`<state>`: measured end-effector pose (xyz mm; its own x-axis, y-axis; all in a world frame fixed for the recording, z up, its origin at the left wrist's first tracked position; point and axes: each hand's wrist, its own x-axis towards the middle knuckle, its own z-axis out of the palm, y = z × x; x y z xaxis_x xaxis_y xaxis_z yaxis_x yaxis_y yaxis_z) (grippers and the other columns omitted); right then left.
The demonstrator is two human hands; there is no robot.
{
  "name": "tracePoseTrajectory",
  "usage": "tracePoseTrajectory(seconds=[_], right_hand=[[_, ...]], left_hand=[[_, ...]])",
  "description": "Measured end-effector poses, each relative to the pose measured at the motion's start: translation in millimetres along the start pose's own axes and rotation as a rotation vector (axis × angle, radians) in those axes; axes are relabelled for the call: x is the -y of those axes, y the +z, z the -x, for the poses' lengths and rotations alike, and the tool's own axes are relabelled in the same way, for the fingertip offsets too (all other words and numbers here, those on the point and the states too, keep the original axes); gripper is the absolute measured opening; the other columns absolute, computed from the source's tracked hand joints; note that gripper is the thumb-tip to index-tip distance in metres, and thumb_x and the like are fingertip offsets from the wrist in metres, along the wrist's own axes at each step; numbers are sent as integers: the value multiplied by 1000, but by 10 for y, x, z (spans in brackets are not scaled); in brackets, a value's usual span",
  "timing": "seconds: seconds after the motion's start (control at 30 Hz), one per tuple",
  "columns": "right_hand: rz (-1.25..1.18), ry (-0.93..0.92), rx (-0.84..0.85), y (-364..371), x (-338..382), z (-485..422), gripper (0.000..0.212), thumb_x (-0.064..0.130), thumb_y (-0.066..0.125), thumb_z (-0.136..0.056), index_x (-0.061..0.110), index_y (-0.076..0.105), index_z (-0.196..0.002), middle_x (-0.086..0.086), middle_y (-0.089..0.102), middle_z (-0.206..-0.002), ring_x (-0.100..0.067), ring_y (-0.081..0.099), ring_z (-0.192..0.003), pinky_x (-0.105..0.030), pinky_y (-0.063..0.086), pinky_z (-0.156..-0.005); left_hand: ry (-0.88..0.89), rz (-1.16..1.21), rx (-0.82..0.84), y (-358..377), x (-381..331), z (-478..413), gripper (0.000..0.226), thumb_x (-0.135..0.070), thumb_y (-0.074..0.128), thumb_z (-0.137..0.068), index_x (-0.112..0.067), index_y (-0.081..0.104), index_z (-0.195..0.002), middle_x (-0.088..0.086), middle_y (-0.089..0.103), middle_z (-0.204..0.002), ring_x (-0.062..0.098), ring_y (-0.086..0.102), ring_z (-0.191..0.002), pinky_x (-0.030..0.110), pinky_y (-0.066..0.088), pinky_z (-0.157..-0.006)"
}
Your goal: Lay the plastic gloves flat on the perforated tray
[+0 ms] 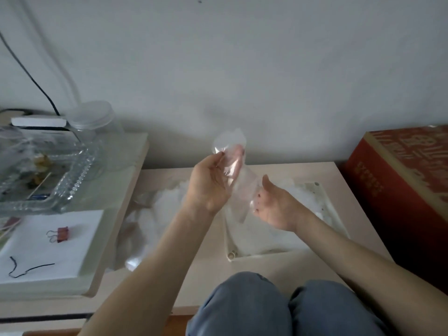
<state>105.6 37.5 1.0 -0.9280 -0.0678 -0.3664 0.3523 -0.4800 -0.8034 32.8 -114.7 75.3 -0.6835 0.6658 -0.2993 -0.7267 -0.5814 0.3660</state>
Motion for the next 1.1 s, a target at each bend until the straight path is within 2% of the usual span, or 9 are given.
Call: tracePoseTrajectory(seconds=[0.07, 0.17, 0.37, 0.53, 0.67, 0.87, 0.97, 1.03, 1.1], right_hand=[[-147, -36, 22, -65, 60, 59, 60, 63, 62, -72, 11, 71, -100, -2, 73, -86, -12, 69, -74, -22, 51, -63], [-240, -86, 118, -175, 104, 113, 86, 65, 80, -54, 4, 69, -114, -12, 68, -111, -24, 67, -96, -30, 54, -75], [-230, -65, 101, -434, 104, 207, 74, 37, 90, -56, 7, 66, -119, -12, 70, -108, -23, 68, -88, -31, 53, -76], [65, -17, -6, -523, 227, 290, 40, 16, 71, -75, 18, 64, -114, 3, 58, -72, -6, 47, -45, -16, 35, -44], [167, 1, -4, -580, 300, 327, 31, 2, 65, -77, 25, 73, -96, 3, 59, -73, -8, 50, -49, -17, 37, -44], [224, 33, 84, -626, 353, 368, 16, 6, 67, -73, 12, 69, -88, -2, 67, -80, -15, 64, -72, -25, 52, -67], [316, 89, 84, -686, 368, 324, 68, 22, 89, -59, 4, 56, -116, -13, 58, -91, -24, 56, -76, -29, 48, -70], [292, 98, 81, -733, 376, 336, 76, 24, 91, -57, 5, 51, -119, -15, 58, -95, -25, 58, -77, -30, 51, -68], [238, 70, 94, -761, 384, 376, 56, 19, 85, -66, 2, 54, -109, -12, 64, -90, -21, 65, -74, -28, 54, -60]], left_hand=[[-14, 36, -6, -6, 98, -106, 31, -6, 37, -98, 8, 65, -94, 17, 72, -87, 23, 73, -74, 26, 60, -65], [-15, -18, -59, -114, 252, -264, 31, -7, 32, -99, 4, 60, -106, 13, 73, -85, 20, 71, -66, 27, 54, -68], [-13, -90, -75, -352, 454, -348, 32, 1, 36, -76, -2, 59, -98, 11, 71, -87, 26, 68, -73, 28, 49, -59], [-173, -271, -55, -441, 293, -298, 37, -32, 49, -79, -3, 72, -83, 16, 71, -97, 32, 69, -85, 36, 58, -65], [-299, -477, -13, -428, 150, -327, 66, -68, 48, -75, -8, 75, -80, 11, 71, -86, 33, 70, -83, 36, 58, -67], [-428, -798, 83, -258, 116, -346, 73, -74, 42, -69, -7, 72, -69, 11, 59, -60, 32, 69, -68, 32, 55, -56], [-535, -939, 181, -229, 99, -378, 98, -82, 27, -64, -1, 73, -96, 21, 67, -69, 32, 67, -60, 28, 54, -55], [-520, -974, 217, -211, 116, -380, 77, -72, 36, -71, -7, 76, -86, 12, 65, -63, 25, 65, -56, 26, 54, -55], [-456, -1016, 268, -222, 166, -393, 43, -50, 54, -74, -14, 74, -65, -2, 55, -55, 13, 55, -52, 23, 52, -54]])
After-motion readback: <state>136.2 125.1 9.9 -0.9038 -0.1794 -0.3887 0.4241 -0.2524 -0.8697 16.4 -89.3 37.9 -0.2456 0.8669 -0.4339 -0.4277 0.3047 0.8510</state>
